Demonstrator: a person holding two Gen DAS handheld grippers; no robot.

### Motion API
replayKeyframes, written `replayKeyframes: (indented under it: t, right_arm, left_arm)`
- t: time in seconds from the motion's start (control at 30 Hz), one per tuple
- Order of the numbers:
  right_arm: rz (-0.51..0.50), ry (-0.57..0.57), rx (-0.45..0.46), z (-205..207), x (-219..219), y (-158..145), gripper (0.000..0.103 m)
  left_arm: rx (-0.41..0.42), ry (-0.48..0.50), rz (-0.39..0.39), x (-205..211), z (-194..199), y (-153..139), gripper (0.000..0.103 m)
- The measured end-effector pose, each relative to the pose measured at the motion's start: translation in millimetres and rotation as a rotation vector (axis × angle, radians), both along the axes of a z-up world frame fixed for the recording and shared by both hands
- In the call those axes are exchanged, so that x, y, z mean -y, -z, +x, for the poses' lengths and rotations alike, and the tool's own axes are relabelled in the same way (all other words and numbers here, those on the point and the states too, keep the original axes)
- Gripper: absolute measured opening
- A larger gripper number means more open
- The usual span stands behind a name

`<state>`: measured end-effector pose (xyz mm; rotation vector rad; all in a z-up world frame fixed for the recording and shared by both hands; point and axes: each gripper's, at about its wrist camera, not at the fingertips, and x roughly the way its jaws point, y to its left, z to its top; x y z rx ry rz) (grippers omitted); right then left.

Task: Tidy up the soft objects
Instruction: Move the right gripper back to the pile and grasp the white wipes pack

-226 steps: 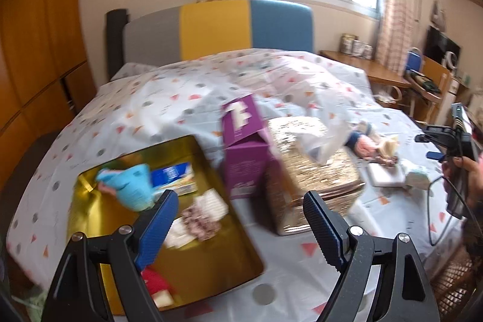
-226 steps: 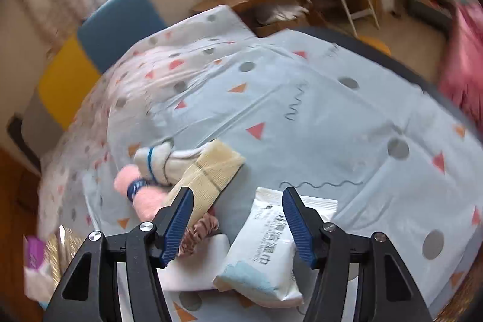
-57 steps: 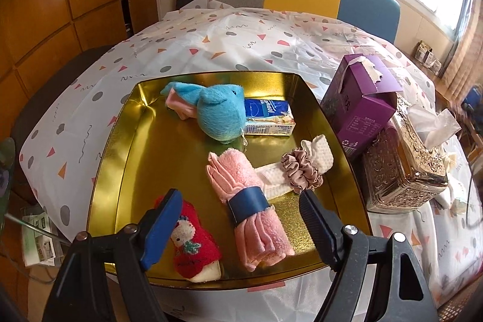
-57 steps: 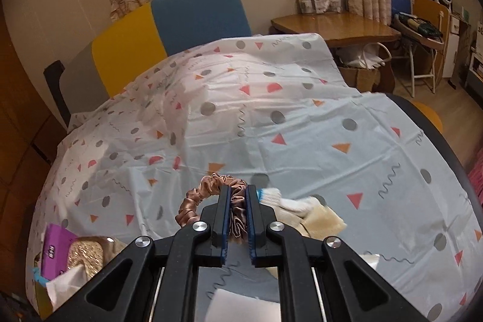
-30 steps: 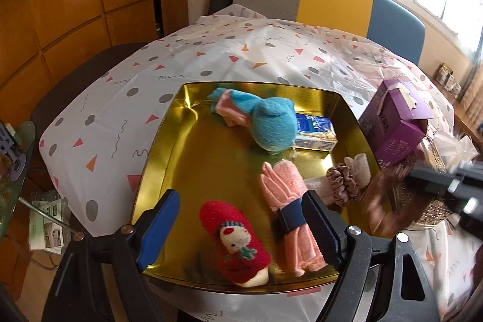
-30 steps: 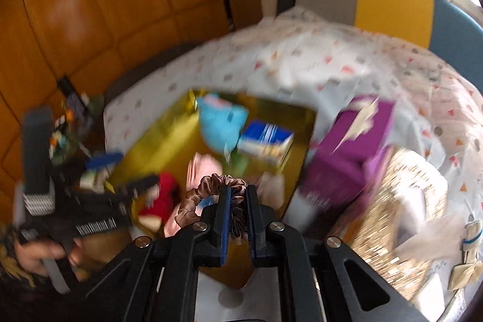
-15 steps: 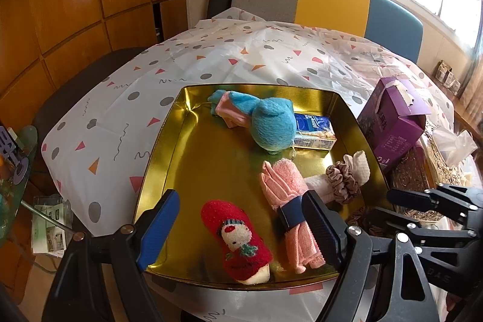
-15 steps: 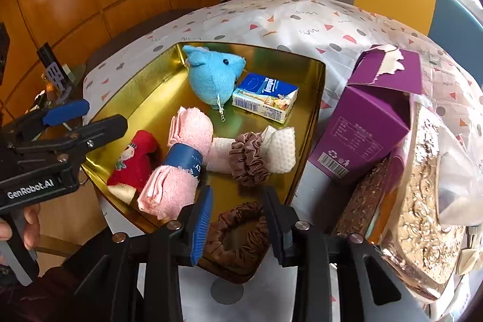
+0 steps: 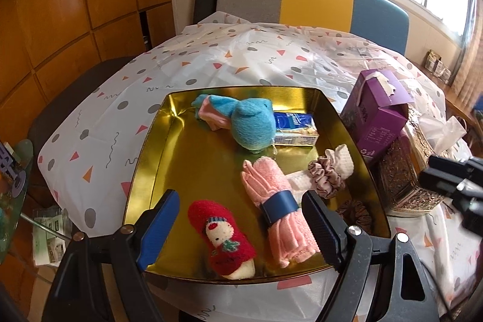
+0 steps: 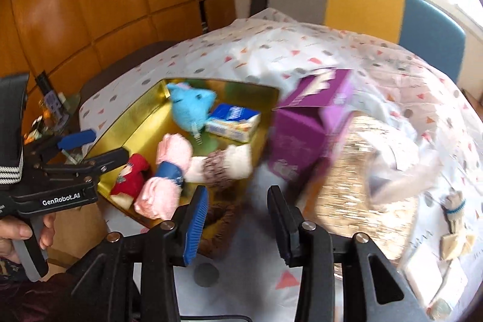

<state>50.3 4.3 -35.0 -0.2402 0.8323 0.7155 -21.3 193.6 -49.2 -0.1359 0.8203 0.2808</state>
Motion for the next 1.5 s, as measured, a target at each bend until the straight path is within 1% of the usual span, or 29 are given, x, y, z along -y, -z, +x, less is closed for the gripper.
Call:
replayKeyframes:
  t: [0.17, 0.33, 0.43, 0.57, 0.63, 0.7, 0.73, 0.77, 0.8, 0.83, 0.87, 0.93, 1.0, 1.07, 1.17, 1.23, 1.3, 1.37, 1.43, 1.5]
  right_arm:
    - [0.042, 0.124, 0.012, 11.3, 54.2, -12.5, 0.041]
    - [0.065, 0.337, 0.001, 32.2, 128.9, -14.2, 0.041]
    - [0.077, 0.525, -0.004, 45.7, 185.4, -11.9, 0.041]
    - [0.115, 0.840, -0.009, 61.4, 270.2, -2.7, 0.041]
    - [0.140, 1.008, -0.016, 64.1, 313.9, 8.5, 0.042]
    - [0.177, 1.168, -0.035, 59.9, 352.5, 25.3, 0.042]
    - [0.207, 1.237, -0.061, 55.6, 368.7, 36.0, 0.042]
    - [0.240, 1.311, -0.140, 53.9, 386.0, 47.3, 0.042]
    - [0.321, 1.365, -0.203, 49.6, 401.8, 56.8, 0.042]
    - [0.399, 1.396, -0.237, 44.5, 415.1, 63.6, 0.042]
    - [0.441, 1.419, -0.261, 41.4, 422.6, 68.5, 0.042]
    - [0.491, 1.451, -0.303, 36.4, 430.8, 76.5, 0.042]
    - [0.532, 1.441, -0.335, 35.4, 430.5, 81.7, 0.042]
    - [0.534, 1.427, -0.353, 37.3, 429.4, 83.6, 0.042]
    - [0.520, 1.393, -0.363, 43.3, 425.9, 84.5, 0.042]
    - [0.500, 1.355, -0.371, 47.9, 421.7, 83.9, 0.044]
    - [0.468, 1.310, -0.396, 55.6, 413.6, 85.7, 0.052]
    - [0.398, 1.258, -0.425, 66.1, 402.0, 89.4, 0.055]
    - [0.352, 1.204, -0.437, 73.5, 390.1, 91.4, 0.056]
    - [0.293, 1.154, -0.439, 79.4, 378.2, 93.7, 0.063]
  left_arm:
    - [-0.001, 0.002, -0.006, 3.5, 0.8, 0.4, 0.084]
    - [0.002, 0.023, 0.006, 8.3, 2.3, -1.4, 0.084]
    - [0.014, 0.053, 0.002, 14.8, 1.8, -5.0, 0.084]
    - [0.045, 0.092, 0.015, 26.9, 1.4, -16.0, 0.084]
    - [0.063, 0.109, -0.001, 30.9, 0.8, -22.0, 0.084]
    - [0.078, 0.140, -0.001, 38.1, 0.9, -27.5, 0.084]
    - [0.086, 0.152, -0.002, 41.4, 0.9, -29.4, 0.084]
    - [0.093, 0.180, -0.011, 46.7, 1.6, -31.2, 0.084]
    - [0.092, 0.197, -0.014, 51.5, 2.8, -31.8, 0.084]
    - [0.090, 0.208, -0.014, 56.0, 4.2, -32.3, 0.084]
    - [0.087, 0.233, -0.015, 63.2, 6.0, -32.4, 0.084]
    - [0.084, 0.276, -0.012, 75.3, 8.2, -34.1, 0.084]
    - [0.079, 0.337, -0.014, 89.9, 11.3, -36.0, 0.084]
    - [0.077, 0.395, -0.014, 106.1, 13.8, -38.5, 0.084]
    - [0.073, 0.510, -0.002, 135.0, 15.9, -39.9, 0.084]
    - [0.060, 0.577, 0.009, 153.9, 16.8, -38.5, 0.084]
    - [0.051, 0.634, 0.000, 170.6, 17.9, -37.8, 0.084]
    - [0.035, 0.679, -0.011, 184.5, 20.0, -36.7, 0.084]
    - [0.030, 0.715, -0.016, 198.0, 19.7, -35.1, 0.084]
    - [0.020, 0.750, -0.010, 210.1, 19.0, -32.7, 0.084]
